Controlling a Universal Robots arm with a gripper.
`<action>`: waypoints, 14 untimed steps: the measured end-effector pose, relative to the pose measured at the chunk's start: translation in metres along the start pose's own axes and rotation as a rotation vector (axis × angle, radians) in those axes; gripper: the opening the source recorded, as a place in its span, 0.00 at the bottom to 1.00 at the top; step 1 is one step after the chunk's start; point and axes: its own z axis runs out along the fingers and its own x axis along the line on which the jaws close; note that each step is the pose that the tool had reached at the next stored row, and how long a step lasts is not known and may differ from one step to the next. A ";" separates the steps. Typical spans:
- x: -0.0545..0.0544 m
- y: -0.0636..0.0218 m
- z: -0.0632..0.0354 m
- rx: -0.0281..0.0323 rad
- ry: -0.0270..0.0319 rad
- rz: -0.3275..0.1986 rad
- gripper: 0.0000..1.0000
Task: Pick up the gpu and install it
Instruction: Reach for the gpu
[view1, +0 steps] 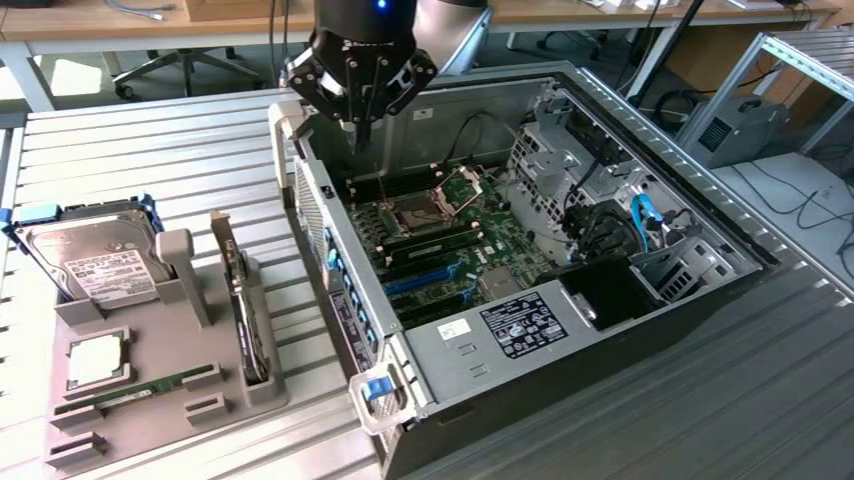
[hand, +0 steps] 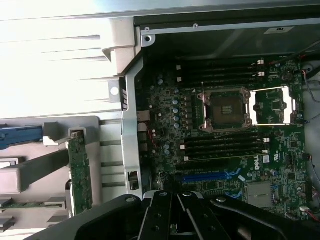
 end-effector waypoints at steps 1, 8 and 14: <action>0.000 0.0000 0.0000 0.0000 0.0000 0.000 0.11; 0.002 -0.0001 0.0000 0.0000 0.0000 0.000 0.11; 0.005 -0.0004 -0.0001 0.0000 0.0000 0.000 0.11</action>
